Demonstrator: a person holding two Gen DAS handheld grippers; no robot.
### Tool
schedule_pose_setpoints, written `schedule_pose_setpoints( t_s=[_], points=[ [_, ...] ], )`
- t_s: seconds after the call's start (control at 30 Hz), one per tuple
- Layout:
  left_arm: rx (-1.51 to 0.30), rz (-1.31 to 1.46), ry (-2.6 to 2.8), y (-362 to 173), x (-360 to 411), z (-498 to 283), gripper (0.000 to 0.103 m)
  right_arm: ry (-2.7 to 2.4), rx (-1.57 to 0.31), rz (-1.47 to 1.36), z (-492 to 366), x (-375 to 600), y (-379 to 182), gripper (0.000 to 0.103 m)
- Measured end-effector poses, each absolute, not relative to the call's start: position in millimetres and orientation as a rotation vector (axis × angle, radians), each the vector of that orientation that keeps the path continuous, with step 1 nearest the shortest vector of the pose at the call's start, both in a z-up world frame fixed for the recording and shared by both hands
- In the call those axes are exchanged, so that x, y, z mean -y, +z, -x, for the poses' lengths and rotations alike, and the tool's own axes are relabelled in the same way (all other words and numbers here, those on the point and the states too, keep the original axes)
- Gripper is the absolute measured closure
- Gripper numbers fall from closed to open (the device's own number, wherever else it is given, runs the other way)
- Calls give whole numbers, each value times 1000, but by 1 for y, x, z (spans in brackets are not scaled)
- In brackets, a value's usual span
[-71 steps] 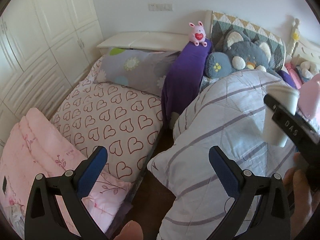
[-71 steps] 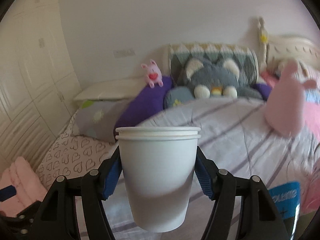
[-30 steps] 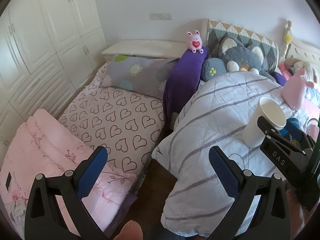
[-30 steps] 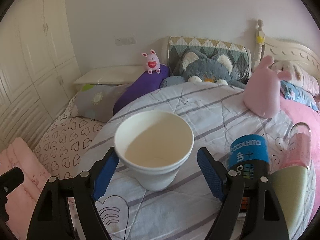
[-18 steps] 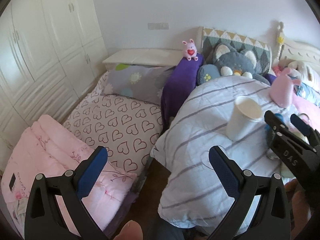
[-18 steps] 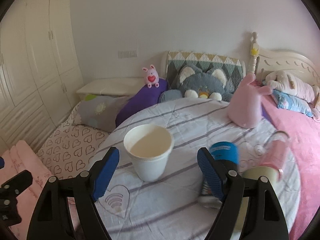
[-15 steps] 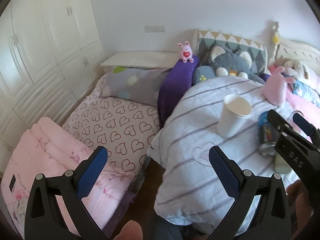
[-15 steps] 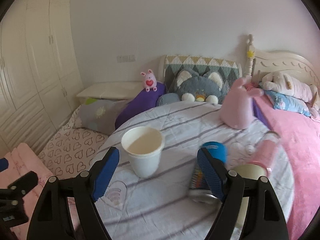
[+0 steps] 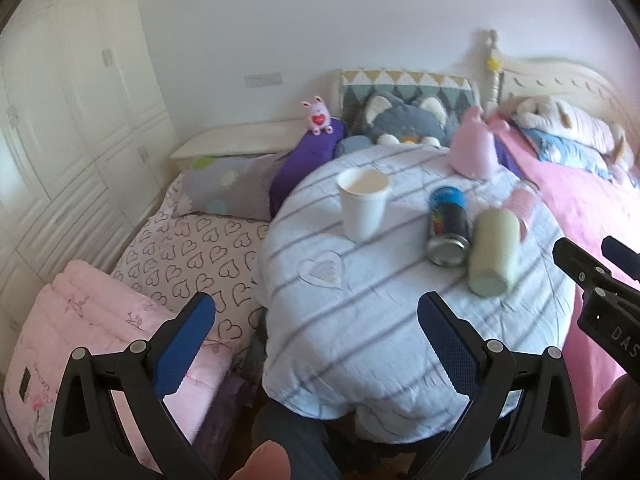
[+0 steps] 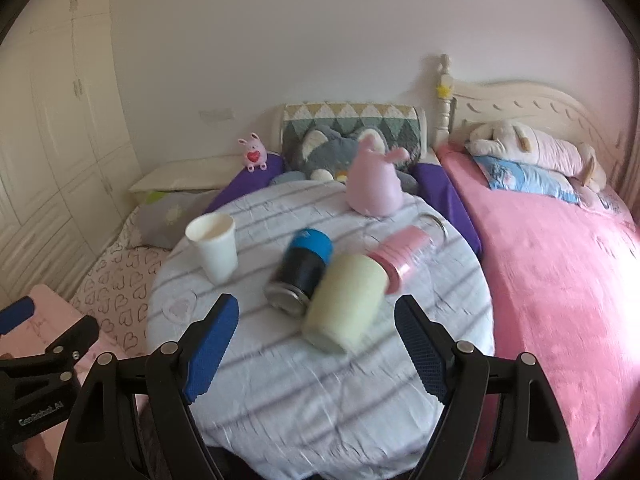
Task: Flip cup upright
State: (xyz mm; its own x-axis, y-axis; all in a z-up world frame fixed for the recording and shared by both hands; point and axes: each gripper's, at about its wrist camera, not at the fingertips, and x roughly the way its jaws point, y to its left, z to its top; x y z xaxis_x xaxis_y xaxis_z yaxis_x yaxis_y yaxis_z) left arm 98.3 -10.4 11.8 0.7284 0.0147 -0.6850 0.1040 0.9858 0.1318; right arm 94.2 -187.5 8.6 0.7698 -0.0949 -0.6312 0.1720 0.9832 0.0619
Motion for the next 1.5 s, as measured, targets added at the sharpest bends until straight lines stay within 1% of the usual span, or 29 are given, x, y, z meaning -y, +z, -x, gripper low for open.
schedule_pose_setpoints(
  t_s=[0.2,0.37,1.5],
  points=[
    [-768,-192,-64,9,29,-82,1,-136,-711,-127,-80,199,-3,21],
    [-756,-196,-44,14,27,-73,1,-108,-715,-155,-71,200,-9,21],
    [-773,-176,-56,14,24,-72,1,-93,-728,-193,-66,201,-16,21]
  ],
)
